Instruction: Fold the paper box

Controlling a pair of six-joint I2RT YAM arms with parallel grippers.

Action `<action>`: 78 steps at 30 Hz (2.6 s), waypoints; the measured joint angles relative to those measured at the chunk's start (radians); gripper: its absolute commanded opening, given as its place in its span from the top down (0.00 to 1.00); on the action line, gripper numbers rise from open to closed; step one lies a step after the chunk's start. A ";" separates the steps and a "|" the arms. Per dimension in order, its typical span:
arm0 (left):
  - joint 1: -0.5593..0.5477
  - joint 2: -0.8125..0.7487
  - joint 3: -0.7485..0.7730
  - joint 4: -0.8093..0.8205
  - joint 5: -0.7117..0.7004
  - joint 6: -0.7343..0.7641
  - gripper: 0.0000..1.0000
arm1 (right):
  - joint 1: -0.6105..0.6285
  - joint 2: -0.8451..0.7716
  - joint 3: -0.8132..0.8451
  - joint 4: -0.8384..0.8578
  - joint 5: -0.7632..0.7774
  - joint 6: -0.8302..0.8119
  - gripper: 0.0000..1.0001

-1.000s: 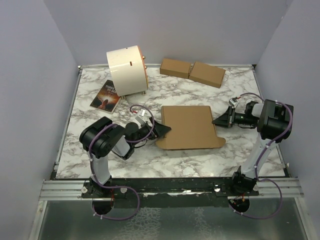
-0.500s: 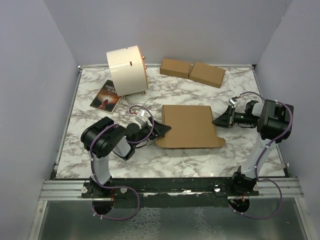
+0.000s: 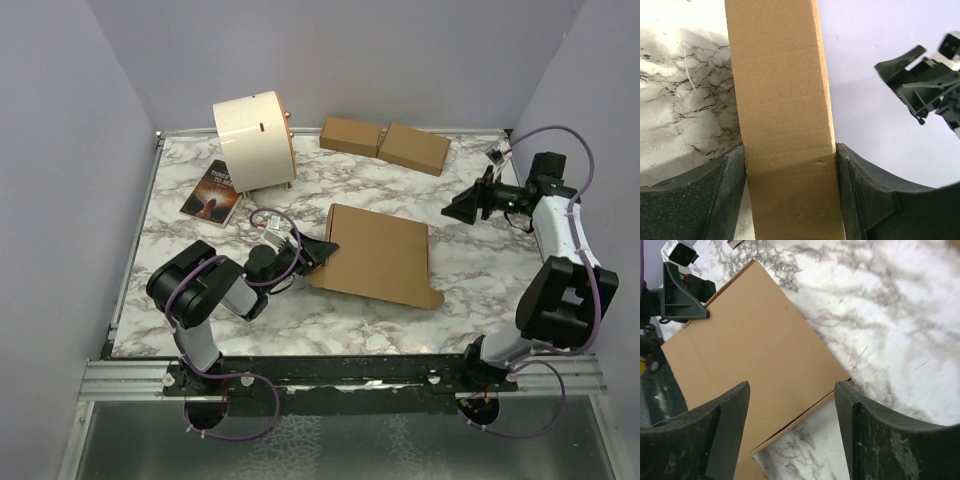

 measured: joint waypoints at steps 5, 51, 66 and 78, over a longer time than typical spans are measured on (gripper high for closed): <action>0.000 -0.012 0.000 -0.031 -0.022 -0.055 0.68 | 0.027 -0.077 0.085 -0.077 0.001 -0.138 0.25; -0.006 -0.412 0.107 -0.804 -0.284 -0.394 0.67 | 1.138 -0.408 -0.709 0.974 1.135 -0.618 0.16; -0.006 -0.412 0.105 -0.801 -0.284 -0.408 0.57 | 1.142 -0.369 -0.728 1.104 1.184 -0.650 0.43; -0.006 -0.492 0.101 -0.832 -0.291 -0.393 0.14 | 1.142 -0.415 -0.696 1.049 1.181 -0.557 0.46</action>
